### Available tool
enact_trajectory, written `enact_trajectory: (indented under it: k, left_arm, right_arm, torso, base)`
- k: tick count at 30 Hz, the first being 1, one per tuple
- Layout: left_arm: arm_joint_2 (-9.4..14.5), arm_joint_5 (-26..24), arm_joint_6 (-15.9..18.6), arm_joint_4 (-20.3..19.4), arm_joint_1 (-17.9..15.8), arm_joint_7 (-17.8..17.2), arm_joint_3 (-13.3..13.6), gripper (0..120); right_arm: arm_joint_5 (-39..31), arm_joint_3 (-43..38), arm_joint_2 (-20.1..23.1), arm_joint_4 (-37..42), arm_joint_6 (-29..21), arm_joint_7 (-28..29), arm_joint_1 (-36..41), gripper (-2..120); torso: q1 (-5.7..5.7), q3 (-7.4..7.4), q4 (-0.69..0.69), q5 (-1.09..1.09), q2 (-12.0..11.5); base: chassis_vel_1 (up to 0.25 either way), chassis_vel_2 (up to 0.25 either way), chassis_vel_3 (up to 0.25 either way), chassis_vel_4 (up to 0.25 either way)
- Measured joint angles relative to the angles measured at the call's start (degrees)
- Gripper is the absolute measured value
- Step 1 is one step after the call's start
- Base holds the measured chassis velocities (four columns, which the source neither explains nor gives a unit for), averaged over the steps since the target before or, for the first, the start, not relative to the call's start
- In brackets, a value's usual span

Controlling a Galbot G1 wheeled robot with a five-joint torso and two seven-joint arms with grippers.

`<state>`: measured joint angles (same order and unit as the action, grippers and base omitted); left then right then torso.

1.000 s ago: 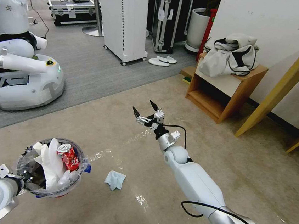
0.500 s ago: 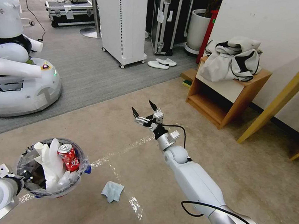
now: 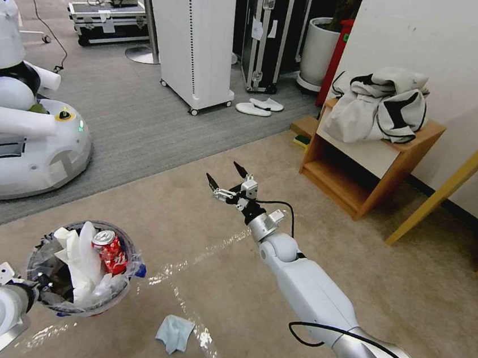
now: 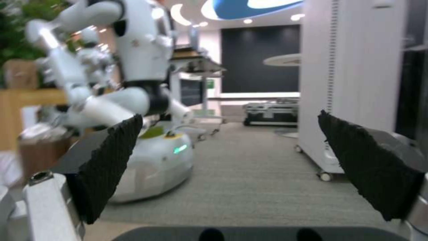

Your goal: Pick up the trash bin and place the garbage on the floor into it.

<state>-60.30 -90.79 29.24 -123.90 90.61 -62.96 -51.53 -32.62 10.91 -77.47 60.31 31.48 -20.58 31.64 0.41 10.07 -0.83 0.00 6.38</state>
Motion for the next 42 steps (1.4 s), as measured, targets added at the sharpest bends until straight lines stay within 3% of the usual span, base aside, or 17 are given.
enact_trajectory:
  k: [7,11,23,28,30,35,42]
  left_arm:
    - [-0.04,0.14,0.07,-0.68,0.7,-0.08,-0.26,0]
    - [-0.47,0.39,0.08,-0.88,0.7,-0.09,-0.03,0]
    - [-0.8,0.73,0.09,-1.06,0.99,-0.35,-0.05,0]
    - [-1.01,0.75,0.04,-1.38,1.29,-0.42,-0.15,0]
    - [-0.94,0.64,-0.02,-1.78,1.47,-0.43,-0.55,0]
    - [-0.58,0.27,-0.16,-2.08,1.58,-0.51,-1.19,0]
    - [-0.58,0.05,-0.22,-2.11,1.72,-0.54,-1.52,0]
  right_arm:
    - [1.77,6.86,4.12,-0.06,1.55,-5.33,-2.41,100]
    - [4.86,8.56,5.32,0.04,1.83,-5.34,-2.92,100]
    - [5.12,7.48,3.25,-0.31,2.64,-2.82,-0.04,100]
    - [4.99,8.88,4.09,-0.8,2.71,-6.66,-0.96,100]
    - [4.18,11.26,5.41,-0.85,2.38,-12.51,-2.25,100]
    - [3.67,17.16,8.11,-0.58,1.52,-18.63,-4.77,100]
    - [3.26,22.29,9.95,-2.99,1.22,-22.87,-8.27,100]
  torso:
    - [-0.02,-0.02,0.02,0.01,0.0]
    - [-0.02,-0.02,0.01,0.0,0.0]
    - [-0.01,-0.02,0.02,0.0,0.0]
    - [-0.02,-0.02,0.02,0.0,0.0]
    - [-0.02,-0.02,0.02,0.01,0.0]
    - [-0.01,-0.02,0.02,0.01,0.0]
    - [-0.01,-0.02,0.01,0.0,0.0]
  base:
    - [-0.011,0.004,0.006,-0.006]
    - [0.0,0.0,0.0,0.0]
    - [0.0,0.0,0.0,0.0]
    - [0.0,0.0,0.0,0.0]
    - [0.0,0.0,0.0,0.0]
    - [0.0,0.0,0.0,0.0]
    - [0.0,0.0,0.0,0.0]
